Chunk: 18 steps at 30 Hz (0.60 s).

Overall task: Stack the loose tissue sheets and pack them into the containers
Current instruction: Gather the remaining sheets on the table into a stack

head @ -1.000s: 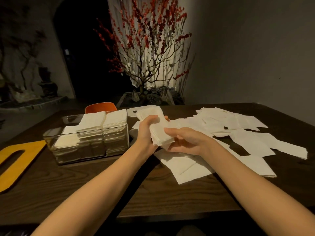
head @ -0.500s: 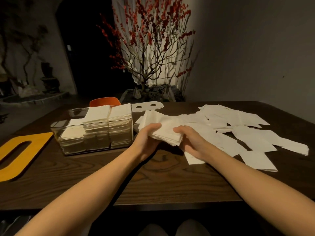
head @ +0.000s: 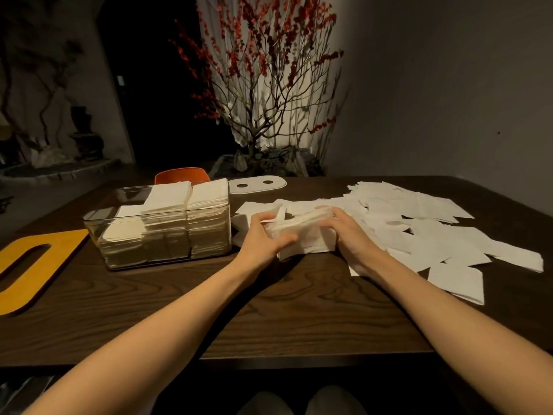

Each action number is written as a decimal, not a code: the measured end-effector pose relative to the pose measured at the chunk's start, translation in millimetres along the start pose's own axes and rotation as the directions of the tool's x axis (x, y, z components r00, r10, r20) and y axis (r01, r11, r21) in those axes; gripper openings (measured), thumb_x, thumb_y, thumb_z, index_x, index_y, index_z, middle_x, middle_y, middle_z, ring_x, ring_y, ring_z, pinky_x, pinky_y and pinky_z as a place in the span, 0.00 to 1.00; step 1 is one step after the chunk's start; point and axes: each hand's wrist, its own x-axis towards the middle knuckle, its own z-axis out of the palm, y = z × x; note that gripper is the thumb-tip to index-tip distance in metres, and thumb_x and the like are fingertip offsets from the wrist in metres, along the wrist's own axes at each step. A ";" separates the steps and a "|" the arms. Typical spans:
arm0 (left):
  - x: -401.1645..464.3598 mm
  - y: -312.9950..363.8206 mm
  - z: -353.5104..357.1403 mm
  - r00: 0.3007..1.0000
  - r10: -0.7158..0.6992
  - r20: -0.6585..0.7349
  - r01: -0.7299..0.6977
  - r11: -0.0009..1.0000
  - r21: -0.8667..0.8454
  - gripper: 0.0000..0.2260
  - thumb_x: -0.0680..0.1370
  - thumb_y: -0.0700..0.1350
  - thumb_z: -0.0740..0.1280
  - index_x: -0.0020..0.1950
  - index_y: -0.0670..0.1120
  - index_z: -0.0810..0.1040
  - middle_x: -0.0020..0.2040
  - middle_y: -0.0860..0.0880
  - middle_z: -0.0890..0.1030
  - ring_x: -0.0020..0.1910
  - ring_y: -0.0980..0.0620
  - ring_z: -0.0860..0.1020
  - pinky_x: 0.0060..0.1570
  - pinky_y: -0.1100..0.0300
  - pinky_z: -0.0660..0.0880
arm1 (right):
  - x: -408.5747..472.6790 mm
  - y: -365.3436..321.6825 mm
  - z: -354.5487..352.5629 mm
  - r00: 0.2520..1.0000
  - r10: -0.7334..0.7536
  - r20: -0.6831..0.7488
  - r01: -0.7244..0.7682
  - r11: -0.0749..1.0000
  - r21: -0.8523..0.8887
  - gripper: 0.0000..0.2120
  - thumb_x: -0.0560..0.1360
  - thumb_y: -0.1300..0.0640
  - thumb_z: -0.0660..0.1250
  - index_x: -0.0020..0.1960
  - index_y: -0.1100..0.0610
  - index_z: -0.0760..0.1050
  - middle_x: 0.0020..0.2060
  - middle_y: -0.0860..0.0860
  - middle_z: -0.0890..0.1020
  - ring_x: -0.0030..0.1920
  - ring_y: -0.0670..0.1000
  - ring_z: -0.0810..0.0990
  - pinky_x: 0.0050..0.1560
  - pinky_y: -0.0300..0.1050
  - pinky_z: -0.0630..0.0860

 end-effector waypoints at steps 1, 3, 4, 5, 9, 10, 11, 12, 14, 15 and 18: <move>-0.3 1.2 1.4 1.000 0.006 -0.005 -0.006 1.000 -0.014 0.32 0.72 0.43 0.75 0.69 0.46 0.62 0.60 0.50 0.69 0.61 0.52 0.71 0.64 0.57 0.71 | 1.7 1.1 2.7 1.000 0.004 -0.028 -0.002 0.998 0.069 0.15 0.78 0.58 0.62 0.64 0.57 0.70 0.56 0.53 0.77 0.55 0.50 0.77 0.55 0.45 0.75; 0.4 3.1 6.1 1.000 0.011 -0.009 -0.012 0.998 -0.058 0.35 0.72 0.42 0.75 0.71 0.47 0.59 0.62 0.49 0.68 0.62 0.52 0.70 0.65 0.57 0.70 | 4.8 2.6 9.4 0.999 -0.009 -0.036 0.016 0.980 0.200 0.17 0.80 0.55 0.60 0.68 0.58 0.67 0.57 0.52 0.77 0.54 0.46 0.77 0.52 0.36 0.76; 0.3 4.6 9.2 1.000 0.019 0.001 -0.019 0.997 -0.071 0.36 0.71 0.41 0.76 0.72 0.48 0.57 0.64 0.48 0.67 0.64 0.51 0.69 0.67 0.55 0.68 | 5.5 2.6 13.1 0.999 -0.015 -0.032 0.022 0.977 0.211 0.17 0.81 0.53 0.59 0.68 0.57 0.66 0.57 0.50 0.76 0.53 0.44 0.76 0.49 0.33 0.75; -0.2 5.6 11.6 0.999 0.025 0.020 -0.023 0.996 -0.082 0.38 0.71 0.40 0.75 0.73 0.49 0.55 0.65 0.48 0.66 0.65 0.51 0.69 0.68 0.54 0.68 | 6.2 2.8 17.2 0.999 -0.015 -0.031 0.020 0.985 0.173 0.18 0.81 0.51 0.58 0.68 0.55 0.65 0.57 0.48 0.75 0.54 0.44 0.75 0.49 0.33 0.74; 0.3 4.4 8.4 0.998 0.055 0.041 -0.053 0.997 -0.047 0.41 0.70 0.39 0.76 0.74 0.49 0.52 0.65 0.48 0.66 0.64 0.51 0.69 0.64 0.61 0.70 | 12.9 10.3 18.0 0.984 -0.022 -0.177 0.024 1.000 0.007 0.09 0.79 0.45 0.60 0.56 0.47 0.74 0.56 0.47 0.78 0.58 0.49 0.76 0.61 0.49 0.73; -0.6 4.6 5.4 0.997 0.065 0.043 -0.064 0.998 -0.010 0.41 0.70 0.40 0.76 0.74 0.48 0.52 0.63 0.49 0.66 0.62 0.53 0.68 0.59 0.67 0.70 | 14.1 11.6 15.2 0.976 -0.020 -0.216 0.019 1.000 -0.006 0.09 0.78 0.45 0.61 0.54 0.47 0.75 0.55 0.47 0.79 0.58 0.49 0.76 0.63 0.51 0.72; -1.3 4.6 2.9 0.997 0.067 0.050 -0.068 0.998 0.015 0.41 0.70 0.40 0.76 0.74 0.48 0.53 0.62 0.50 0.66 0.61 0.55 0.68 0.56 0.70 0.69 | 15.4 12.2 11.6 0.969 -0.013 -0.246 0.006 1.000 -0.026 0.09 0.78 0.46 0.62 0.53 0.48 0.77 0.55 0.47 0.80 0.58 0.50 0.76 0.64 0.52 0.72; -1.9 4.5 -0.1 0.997 0.060 0.055 -0.062 0.998 0.026 0.40 0.70 0.40 0.76 0.74 0.48 0.54 0.62 0.50 0.67 0.60 0.55 0.68 0.55 0.70 0.69 | 16.8 12.1 9.6 0.964 -0.008 -0.267 -0.002 0.999 -0.039 0.10 0.77 0.47 0.63 0.53 0.50 0.78 0.55 0.47 0.80 0.58 0.50 0.76 0.64 0.52 0.72; -0.8 3.6 -2.0 0.997 0.043 0.071 -0.045 0.999 0.025 0.39 0.71 0.41 0.76 0.73 0.49 0.55 0.66 0.47 0.68 0.62 0.53 0.69 0.60 0.63 0.70 | 17.8 9.3 7.7 0.958 -0.007 -0.287 -0.005 0.999 -0.043 0.10 0.77 0.50 0.62 0.53 0.52 0.79 0.54 0.48 0.80 0.59 0.51 0.75 0.63 0.51 0.72; 0.3 3.6 -1.2 0.996 0.039 0.078 -0.041 0.999 0.023 0.39 0.71 0.41 0.76 0.74 0.49 0.55 0.68 0.45 0.68 0.63 0.52 0.69 0.62 0.61 0.69 | 18.5 7.5 8.4 0.960 -0.006 -0.281 -0.002 1.000 -0.030 0.11 0.77 0.50 0.61 0.52 0.53 0.79 0.52 0.48 0.80 0.58 0.51 0.76 0.64 0.51 0.71; 3.0 7.3 5.0 0.995 -0.001 0.100 -0.001 1.000 0.019 0.40 0.71 0.43 0.75 0.75 0.51 0.53 0.73 0.43 0.62 0.70 0.47 0.64 0.68 0.56 0.64 | 18.2 5.4 13.8 0.979 -0.006 -0.205 0.009 1.000 0.012 0.13 0.79 0.46 0.58 0.50 0.49 0.79 0.46 0.48 0.83 0.57 0.52 0.77 0.66 0.53 0.70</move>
